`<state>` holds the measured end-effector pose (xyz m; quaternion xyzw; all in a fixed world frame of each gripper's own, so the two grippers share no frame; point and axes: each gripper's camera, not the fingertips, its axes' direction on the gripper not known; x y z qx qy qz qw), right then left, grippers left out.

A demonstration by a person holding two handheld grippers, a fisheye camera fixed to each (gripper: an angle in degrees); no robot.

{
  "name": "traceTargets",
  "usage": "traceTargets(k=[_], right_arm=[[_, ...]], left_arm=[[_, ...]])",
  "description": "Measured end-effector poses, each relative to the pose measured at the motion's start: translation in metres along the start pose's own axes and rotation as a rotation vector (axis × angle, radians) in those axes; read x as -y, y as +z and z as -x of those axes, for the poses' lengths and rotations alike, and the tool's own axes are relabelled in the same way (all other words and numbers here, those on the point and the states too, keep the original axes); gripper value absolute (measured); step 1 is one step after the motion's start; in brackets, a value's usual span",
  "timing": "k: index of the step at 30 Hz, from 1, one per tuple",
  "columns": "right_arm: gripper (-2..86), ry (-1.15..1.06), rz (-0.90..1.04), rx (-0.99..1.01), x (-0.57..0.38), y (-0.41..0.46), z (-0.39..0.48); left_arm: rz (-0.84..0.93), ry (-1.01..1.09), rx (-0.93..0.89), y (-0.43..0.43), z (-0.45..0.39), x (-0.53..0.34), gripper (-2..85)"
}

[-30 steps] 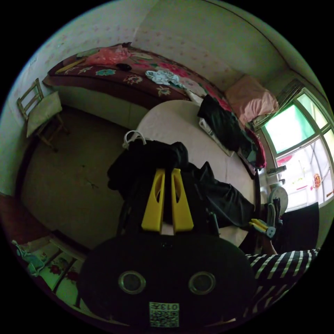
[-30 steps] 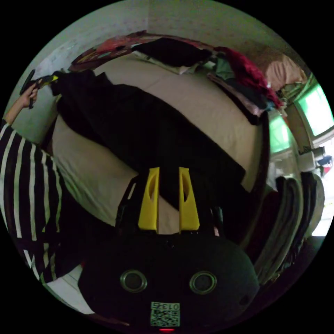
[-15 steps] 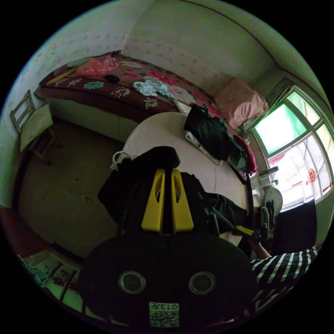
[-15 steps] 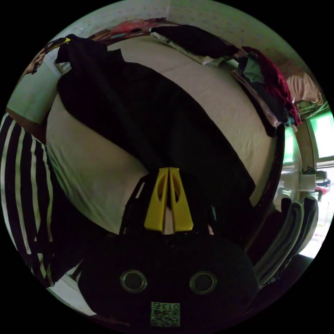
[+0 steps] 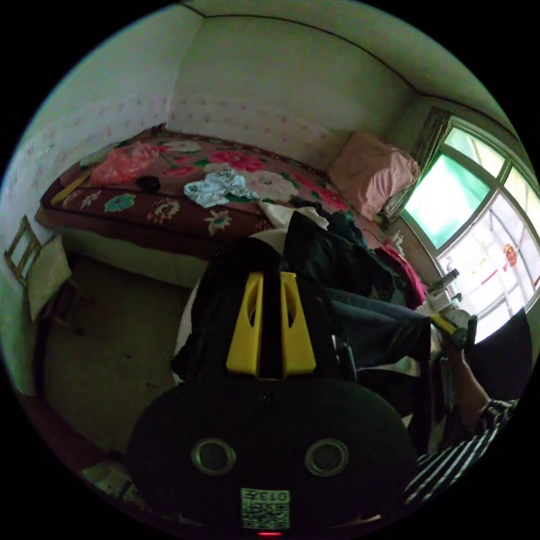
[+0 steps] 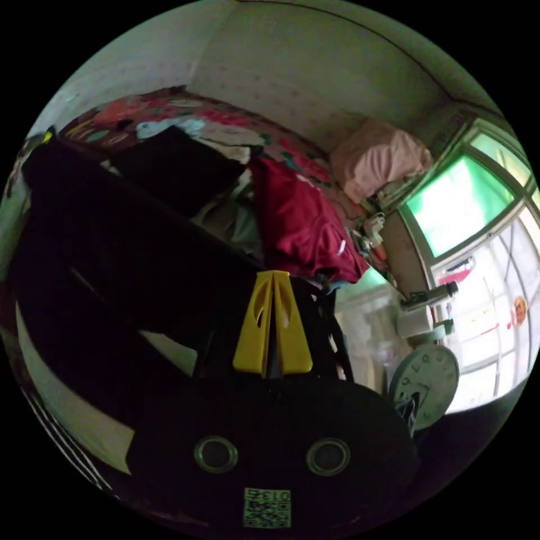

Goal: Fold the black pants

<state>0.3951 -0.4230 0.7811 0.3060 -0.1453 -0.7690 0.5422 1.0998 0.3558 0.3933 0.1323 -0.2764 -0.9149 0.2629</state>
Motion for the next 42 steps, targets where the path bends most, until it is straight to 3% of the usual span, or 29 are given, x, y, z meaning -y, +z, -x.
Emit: traceTargets(k=[3, 6, 13, 20, 23, 28, 37, 42], right_arm=[[5.7, 0.153, 0.097, 0.070, 0.016, 0.028, -0.027], [5.7, 0.239, 0.126, 0.142, -0.008, 0.034, -0.041], [4.4, 0.110, 0.260, 0.197, -0.135, 0.041, 0.010], [9.0, 0.121, 0.420, 0.216, -0.234, 0.034, 0.056], [8.2, 0.136, 0.422, 0.241, -0.249, 0.041, 0.056], [2.0, 0.027, 0.462, 0.317, -0.246, 0.056, 0.054], [0.5, 0.012, 0.387, 0.333, -0.248, 0.046, 0.011], [2.0, -0.058, 0.492, 0.375, -0.267, 0.066, 0.017]], left_arm=[[0.100, -0.054, -0.003, 0.034, 0.005, 0.006, 10.1], [0.039, -0.164, 0.003, 0.032, 0.024, -0.016, 10.7], [0.158, -0.282, 0.279, 0.017, 0.057, -0.111, 14.6], [0.293, -0.379, 0.262, 0.050, 0.050, -0.165, 18.6], [0.309, -0.478, 0.161, 0.074, 0.049, -0.166, 12.4], [0.376, -0.426, 0.226, 0.096, 0.017, -0.149, 2.3], [0.256, -0.337, 0.264, 0.075, -0.029, -0.133, 1.2], [0.341, -0.392, 0.264, 0.111, -0.054, -0.149, 3.5]])
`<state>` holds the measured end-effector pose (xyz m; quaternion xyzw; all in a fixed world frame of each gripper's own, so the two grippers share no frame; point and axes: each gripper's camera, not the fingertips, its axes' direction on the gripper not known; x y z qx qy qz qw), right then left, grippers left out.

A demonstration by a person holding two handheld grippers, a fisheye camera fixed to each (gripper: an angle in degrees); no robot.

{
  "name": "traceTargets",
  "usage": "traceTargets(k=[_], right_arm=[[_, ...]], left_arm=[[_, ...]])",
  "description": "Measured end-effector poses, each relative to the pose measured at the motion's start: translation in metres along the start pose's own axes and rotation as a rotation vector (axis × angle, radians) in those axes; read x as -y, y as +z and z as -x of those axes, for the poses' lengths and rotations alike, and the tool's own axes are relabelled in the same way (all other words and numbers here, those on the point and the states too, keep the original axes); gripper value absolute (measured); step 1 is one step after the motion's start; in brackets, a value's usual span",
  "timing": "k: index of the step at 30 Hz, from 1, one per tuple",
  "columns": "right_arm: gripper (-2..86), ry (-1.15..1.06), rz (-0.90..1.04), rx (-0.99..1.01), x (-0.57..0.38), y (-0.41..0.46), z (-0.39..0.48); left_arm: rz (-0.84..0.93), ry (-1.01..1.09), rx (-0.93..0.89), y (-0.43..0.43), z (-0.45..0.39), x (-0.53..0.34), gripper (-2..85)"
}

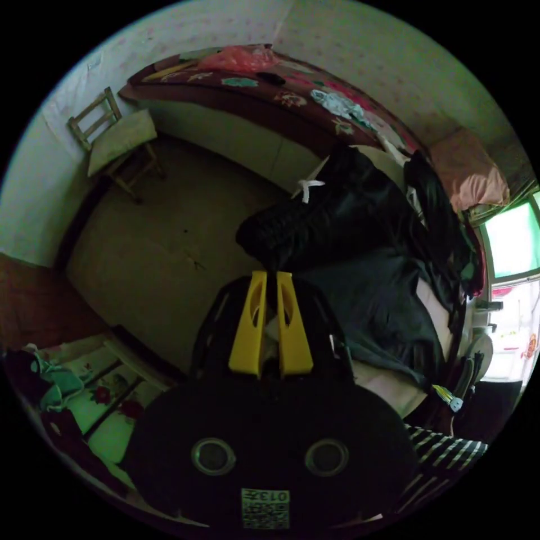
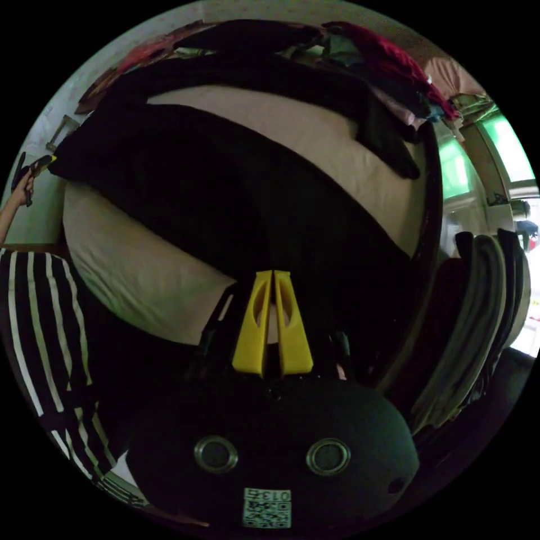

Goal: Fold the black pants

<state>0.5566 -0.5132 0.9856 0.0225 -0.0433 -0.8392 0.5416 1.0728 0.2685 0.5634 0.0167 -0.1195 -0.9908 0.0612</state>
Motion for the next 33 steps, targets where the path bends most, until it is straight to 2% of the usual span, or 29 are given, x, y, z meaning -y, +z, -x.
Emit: traceTargets(k=[3, 5, 8, 10, 13, 18, 20, 25, 29, 33], right_arm=[[4.9, 0.027, -0.007, -0.011, -0.013, -0.003, -0.009], [6.3, 0.093, -0.016, -0.054, -0.025, -0.007, -0.024], [8.1, 0.282, -0.063, -0.104, -0.048, -0.013, -0.062], [8.8, 0.387, -0.074, -0.085, -0.057, -0.010, -0.085], [9.2, 0.454, -0.090, -0.016, -0.058, -0.003, -0.108], [8.8, 0.423, -0.110, -0.010, -0.031, 0.015, -0.118], [8.1, 0.391, -0.111, -0.012, -0.020, 0.020, -0.118], [4.1, 0.238, -0.098, -0.041, 0.002, 0.035, -0.117], [1.4, 0.110, -0.084, -0.022, 0.008, 0.037, -0.134], [1.0, 0.212, -0.083, 0.006, 0.012, 0.032, -0.178]], left_arm=[[-0.058, -0.022, 0.049, 0.003, -0.030, -0.014, 5.8], [-0.123, 0.058, 0.101, 0.000, -0.061, -0.021, 6.6], [-0.134, 0.356, 0.046, 0.006, -0.138, -0.033, 7.9], [-0.015, 0.664, -0.066, 0.032, -0.218, -0.052, 8.7], [0.084, 0.980, -0.121, 0.066, -0.313, -0.090, 9.2], [0.221, 1.265, -0.118, 0.117, -0.422, -0.133, 9.1], [0.214, 1.282, -0.094, 0.129, -0.448, -0.136, 8.9], [0.340, 1.246, -0.055, 0.169, -0.508, -0.130, 5.3], [0.327, 1.230, -0.055, 0.182, -0.540, -0.128, 4.0], [0.330, 1.205, -0.074, 0.196, -0.576, -0.128, 4.0]])
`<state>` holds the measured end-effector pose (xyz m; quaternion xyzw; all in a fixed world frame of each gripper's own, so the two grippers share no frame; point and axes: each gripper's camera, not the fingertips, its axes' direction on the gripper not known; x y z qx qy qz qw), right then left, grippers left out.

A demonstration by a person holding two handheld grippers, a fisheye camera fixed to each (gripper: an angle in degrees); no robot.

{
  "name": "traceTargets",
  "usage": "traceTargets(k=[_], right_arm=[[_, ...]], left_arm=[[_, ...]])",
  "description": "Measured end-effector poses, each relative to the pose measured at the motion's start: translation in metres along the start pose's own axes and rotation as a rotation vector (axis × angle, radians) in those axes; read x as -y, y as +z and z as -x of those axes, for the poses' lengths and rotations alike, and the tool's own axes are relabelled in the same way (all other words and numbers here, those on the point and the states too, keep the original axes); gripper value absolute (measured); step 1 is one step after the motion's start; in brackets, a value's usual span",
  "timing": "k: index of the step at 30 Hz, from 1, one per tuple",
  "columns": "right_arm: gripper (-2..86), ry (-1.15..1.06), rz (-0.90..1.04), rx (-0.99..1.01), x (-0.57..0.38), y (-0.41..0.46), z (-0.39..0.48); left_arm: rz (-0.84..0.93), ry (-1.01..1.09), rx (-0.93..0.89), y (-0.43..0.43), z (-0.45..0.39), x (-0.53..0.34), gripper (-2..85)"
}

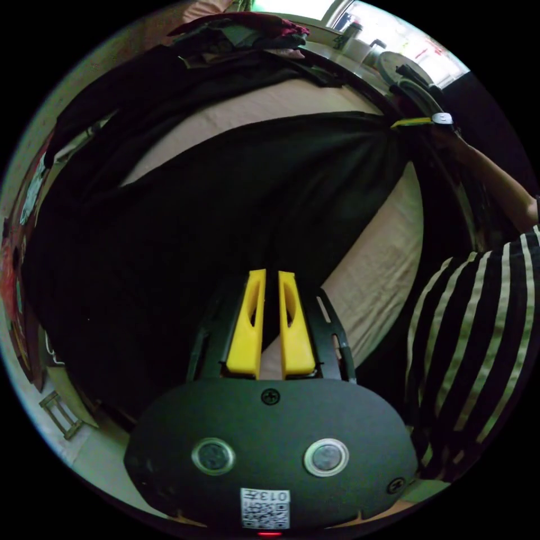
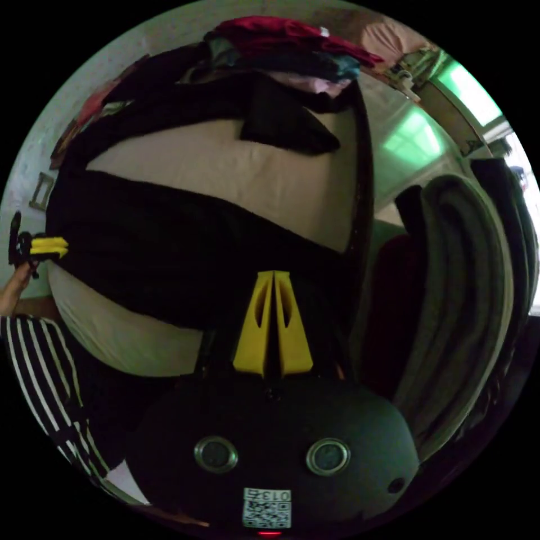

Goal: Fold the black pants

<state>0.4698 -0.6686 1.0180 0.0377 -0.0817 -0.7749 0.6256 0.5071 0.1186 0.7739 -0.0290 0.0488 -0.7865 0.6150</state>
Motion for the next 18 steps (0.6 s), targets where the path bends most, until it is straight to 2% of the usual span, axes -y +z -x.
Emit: traceTargets(k=[2, 4, 8, 9, 12, 18], right_arm=[[1.4, 0.035, 0.044, -0.094, 0.006, -0.001, -0.013], [2.4, 0.043, 0.029, -0.012, 0.013, -0.010, -0.021], [7.8, 0.016, -0.249, -0.069, 0.038, -0.044, -0.008], [8.8, 0.002, -0.312, -0.066, 0.052, -0.046, -0.002], [10.2, -0.068, -0.327, -0.080, 0.098, -0.035, 0.015], [9.6, -0.170, -0.256, -0.071, 0.172, -0.002, 0.023]], left_arm=[[-0.003, -0.016, -0.003, 0.004, -0.004, 0.015, 3.9], [0.000, -0.056, -0.043, 0.006, -0.006, 0.034, 3.9], [-0.162, -0.136, -0.007, -0.012, -0.005, 0.059, 5.3], [-0.202, -0.157, 0.052, -0.019, -0.004, 0.071, 6.0], [-0.221, -0.144, 0.218, -0.028, 0.002, 0.116, 7.5], [-0.137, 0.089, 0.451, -0.011, 0.004, 0.241, 10.7]])
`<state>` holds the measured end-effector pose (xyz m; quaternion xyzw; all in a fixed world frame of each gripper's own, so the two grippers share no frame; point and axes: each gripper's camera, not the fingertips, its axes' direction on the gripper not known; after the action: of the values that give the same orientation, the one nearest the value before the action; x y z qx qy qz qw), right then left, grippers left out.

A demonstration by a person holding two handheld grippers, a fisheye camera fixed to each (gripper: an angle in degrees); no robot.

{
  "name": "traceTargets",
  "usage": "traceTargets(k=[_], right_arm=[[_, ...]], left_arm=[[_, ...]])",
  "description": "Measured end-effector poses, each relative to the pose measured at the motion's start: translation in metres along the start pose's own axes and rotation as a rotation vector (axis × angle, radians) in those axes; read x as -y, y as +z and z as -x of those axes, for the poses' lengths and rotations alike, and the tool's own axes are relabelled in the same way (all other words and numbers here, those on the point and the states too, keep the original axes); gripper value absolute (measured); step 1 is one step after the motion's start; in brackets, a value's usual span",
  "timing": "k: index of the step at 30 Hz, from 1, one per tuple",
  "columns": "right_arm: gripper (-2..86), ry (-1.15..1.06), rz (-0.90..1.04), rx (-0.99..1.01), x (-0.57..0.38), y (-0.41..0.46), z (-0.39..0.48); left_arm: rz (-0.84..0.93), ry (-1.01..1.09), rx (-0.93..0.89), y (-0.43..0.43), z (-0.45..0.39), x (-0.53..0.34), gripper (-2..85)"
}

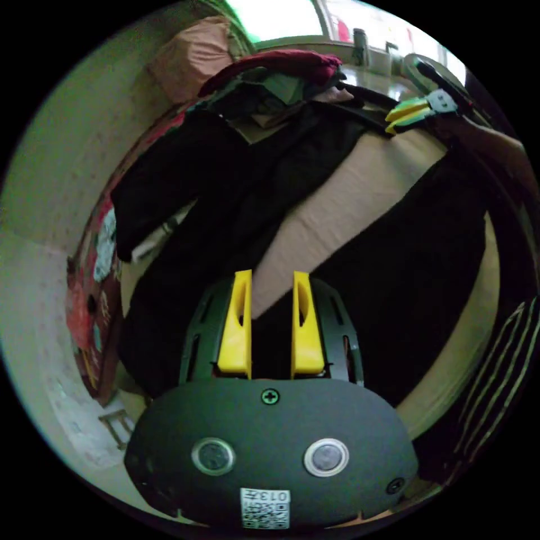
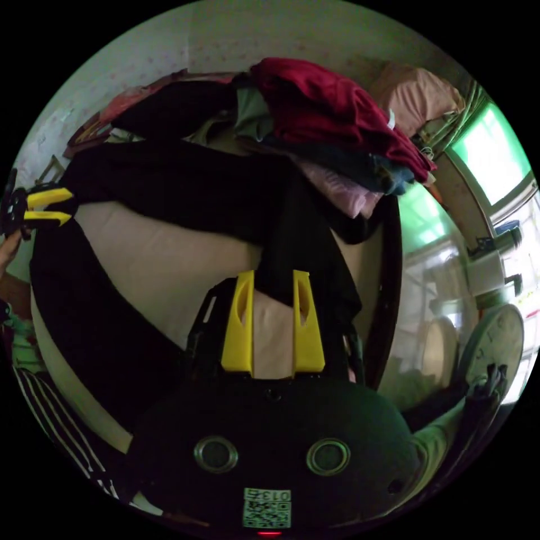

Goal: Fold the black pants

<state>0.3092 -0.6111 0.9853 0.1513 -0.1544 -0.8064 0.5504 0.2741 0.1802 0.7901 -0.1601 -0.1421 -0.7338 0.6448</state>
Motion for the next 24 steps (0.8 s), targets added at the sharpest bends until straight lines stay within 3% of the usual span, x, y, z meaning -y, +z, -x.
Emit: traceTargets(k=[3, 7, 10, 17, 24], right_arm=[[5.2, -0.005, 0.042, 0.005, 0.016, 0.014, -0.013], [1.5, 0.063, 0.075, -0.026, 0.029, 0.018, -0.036], [0.6, 0.084, 0.039, -0.089, 0.037, 0.004, -0.054], [0.3, 0.123, -0.089, -0.163, 0.053, -0.067, -0.106], [1.1, 0.131, 0.150, -0.094, 0.102, -0.067, -0.152]], left_arm=[[0.048, 0.064, 0.033, 0.022, 0.005, 0.048, 10.5], [0.206, 0.118, -0.036, 0.060, 0.016, 0.091, 2.9], [0.219, 0.124, -0.095, 0.065, 0.025, 0.113, 0.8], [0.042, 0.242, -0.185, 0.027, 0.051, 0.123, 0.0], [-0.077, 0.203, -0.302, -0.002, 0.089, 0.136, 0.8]])
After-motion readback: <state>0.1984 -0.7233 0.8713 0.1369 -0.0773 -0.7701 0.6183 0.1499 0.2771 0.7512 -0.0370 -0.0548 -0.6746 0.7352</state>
